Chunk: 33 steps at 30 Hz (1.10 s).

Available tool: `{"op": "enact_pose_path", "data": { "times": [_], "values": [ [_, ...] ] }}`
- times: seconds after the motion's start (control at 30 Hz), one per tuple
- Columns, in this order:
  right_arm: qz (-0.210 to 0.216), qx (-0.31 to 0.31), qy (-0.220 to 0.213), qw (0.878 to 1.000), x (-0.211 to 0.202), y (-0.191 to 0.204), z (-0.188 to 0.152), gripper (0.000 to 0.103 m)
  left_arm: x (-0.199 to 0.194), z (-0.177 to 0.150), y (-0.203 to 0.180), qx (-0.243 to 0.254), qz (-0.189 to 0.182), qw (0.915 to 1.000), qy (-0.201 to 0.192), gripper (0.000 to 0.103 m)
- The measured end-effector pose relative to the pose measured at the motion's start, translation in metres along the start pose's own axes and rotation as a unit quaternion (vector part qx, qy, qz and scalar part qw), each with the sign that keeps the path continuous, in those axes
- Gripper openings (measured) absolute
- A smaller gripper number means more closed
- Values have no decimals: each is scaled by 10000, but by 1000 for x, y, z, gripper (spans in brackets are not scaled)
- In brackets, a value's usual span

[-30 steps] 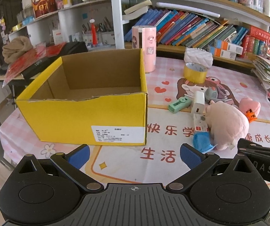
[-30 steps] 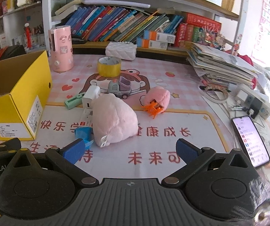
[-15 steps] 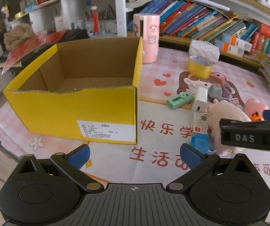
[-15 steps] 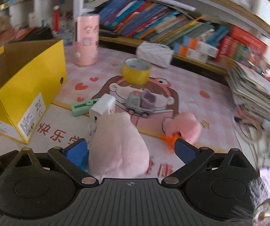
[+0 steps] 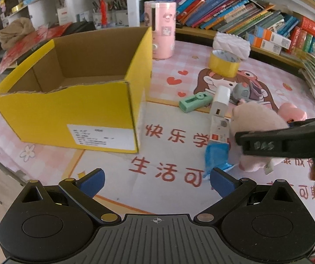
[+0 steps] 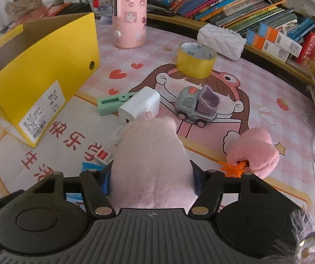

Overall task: Organize objects
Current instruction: 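Grasp the pink plush pig with the right tool while the left tool approaches the blue item, then grasp the blue item with the left tool and lift it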

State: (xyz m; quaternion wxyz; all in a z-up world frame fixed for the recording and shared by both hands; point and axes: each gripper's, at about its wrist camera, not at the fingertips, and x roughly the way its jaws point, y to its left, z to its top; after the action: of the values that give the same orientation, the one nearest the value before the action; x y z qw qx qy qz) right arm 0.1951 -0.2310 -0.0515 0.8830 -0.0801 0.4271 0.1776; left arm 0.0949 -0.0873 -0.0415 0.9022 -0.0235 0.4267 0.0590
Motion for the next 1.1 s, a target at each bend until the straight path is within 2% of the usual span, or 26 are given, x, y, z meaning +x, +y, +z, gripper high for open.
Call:
{"op": "enact_pose_path", "data": {
  "times": [0.1, 0.2, 0.3, 0.4, 0.53, 0.63, 0.73, 0.83, 0.9, 1.03, 1.07, 1.1],
  "values": [
    [17, 233, -259, 9994, -21, -13, -1, 60, 4, 2, -11, 60, -65, 10000, 21, 103],
    [-220, 363, -621, 9972, -46, -27, -4, 60, 9, 6, -23, 131, -186, 9997, 54, 103],
    [-439, 607, -796, 9940, -64, -44, -7, 60, 16, 10, -34, 176, -268, 9995, 67, 103],
    [-601, 783, -867, 9913, -77, -57, -15, 61, 24, 13, -43, 269, -315, 9990, 153, 102],
    [-689, 830, -818, 9908, -84, -65, -28, 61, 30, 15, -50, 143, -424, 9989, 145, 102],
    [-670, 757, -783, 9918, -86, -67, -33, 61, 34, 17, -54, 157, -308, 9993, 121, 100],
    [-656, 626, -825, 9925, -87, -65, -36, 61, 44, 19, -55, 66, -318, 9991, 265, 91],
    [-623, 511, -859, 9930, -87, -62, -35, 61, 53, 22, -55, 21, -401, 9983, 413, 76],
    [-589, 458, -857, 9935, -85, -62, -33, 61, 58, 22, -59, 93, -432, 9977, 513, 58],
    [-529, 393, -815, 9945, -81, -60, -31, 61, 61, 21, -66, 331, -435, 9971, 523, 40],
    [-511, 377, -803, 9947, -80, -60, -30, 61, 61, 22, -67, 387, -426, 9971, 508, 31],
    [-499, 363, -793, 9949, -79, -59, -30, 61, 61, 23, -67, 392, -431, 9970, 502, 30]
  ]
}}
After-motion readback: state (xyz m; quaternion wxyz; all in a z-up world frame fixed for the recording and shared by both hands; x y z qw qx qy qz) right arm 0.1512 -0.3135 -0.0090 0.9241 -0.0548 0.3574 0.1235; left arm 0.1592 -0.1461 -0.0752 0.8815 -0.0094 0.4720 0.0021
